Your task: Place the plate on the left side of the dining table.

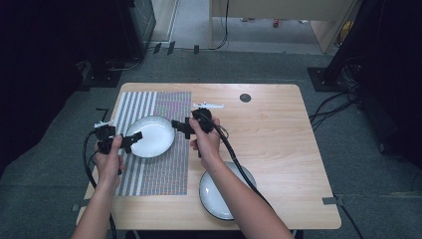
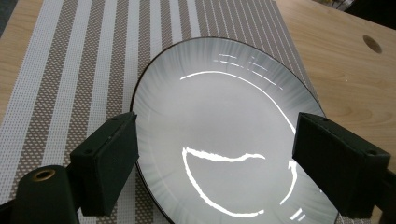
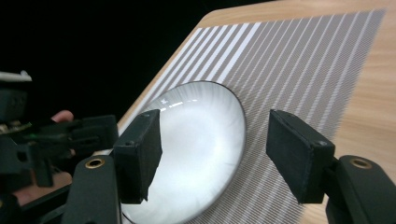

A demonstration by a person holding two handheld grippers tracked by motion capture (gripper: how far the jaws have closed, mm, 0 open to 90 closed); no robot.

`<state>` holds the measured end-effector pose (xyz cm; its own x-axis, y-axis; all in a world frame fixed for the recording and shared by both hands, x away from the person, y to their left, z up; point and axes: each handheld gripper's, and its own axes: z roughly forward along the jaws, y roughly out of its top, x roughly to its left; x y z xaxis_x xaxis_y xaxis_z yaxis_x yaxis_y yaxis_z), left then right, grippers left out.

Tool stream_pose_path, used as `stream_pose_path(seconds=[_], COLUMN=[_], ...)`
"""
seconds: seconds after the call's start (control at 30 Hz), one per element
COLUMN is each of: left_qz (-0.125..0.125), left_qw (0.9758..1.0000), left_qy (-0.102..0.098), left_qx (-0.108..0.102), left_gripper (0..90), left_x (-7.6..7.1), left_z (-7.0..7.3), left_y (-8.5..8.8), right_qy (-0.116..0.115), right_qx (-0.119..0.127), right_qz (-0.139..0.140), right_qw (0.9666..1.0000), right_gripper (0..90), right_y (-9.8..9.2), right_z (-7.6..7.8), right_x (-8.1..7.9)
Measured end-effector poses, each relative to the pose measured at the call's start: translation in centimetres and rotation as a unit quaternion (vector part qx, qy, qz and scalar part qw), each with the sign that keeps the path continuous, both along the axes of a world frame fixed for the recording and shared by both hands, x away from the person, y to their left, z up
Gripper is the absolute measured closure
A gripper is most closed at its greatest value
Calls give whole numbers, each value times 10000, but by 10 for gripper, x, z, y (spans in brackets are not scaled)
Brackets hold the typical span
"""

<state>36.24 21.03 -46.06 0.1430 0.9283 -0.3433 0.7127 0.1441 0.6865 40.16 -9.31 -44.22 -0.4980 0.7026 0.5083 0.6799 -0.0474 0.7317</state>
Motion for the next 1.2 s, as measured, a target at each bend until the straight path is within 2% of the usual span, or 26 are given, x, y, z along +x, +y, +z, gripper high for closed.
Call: stream_pose_path(seconds=[0.03,0.1,0.2,0.43,0.63,0.9,1.2], left_qz=[3,13,68,-30,-123,-210,-335], left_qw=[10000,10000,9999,9998,9992,9983,9967], left_qy=[-4,-68,-100,-179,-283,-463,-668], left_qx=[8,3,7,72,249,268,326], left_gripper=[146,146,146,147,147,146,146], left_x=[-2,-7,-13,-28,-45,-65,-86], left_z=[0,1,1,3,9,15,15], left_y=[0,0,-1,-5,-15,-26,-38], right_qy=[-123,-214,-288,-431,-603,-751,-873], right_qx=[-133,-268,-347,-357,-447,-534,-651], right_qz=[64,81,99,136,92,70,9], right_qw=[9998,9994,9989,9983,9971,9957,9941], right_gripper=[339,333,310,299,294,284,281], right_y=[-4,-10,-23,-52,-75,-98,-121], right_z=[2,3,5,10,14,18,15], right_x=[-3,-8,-17,-37,-53,-75,-97])
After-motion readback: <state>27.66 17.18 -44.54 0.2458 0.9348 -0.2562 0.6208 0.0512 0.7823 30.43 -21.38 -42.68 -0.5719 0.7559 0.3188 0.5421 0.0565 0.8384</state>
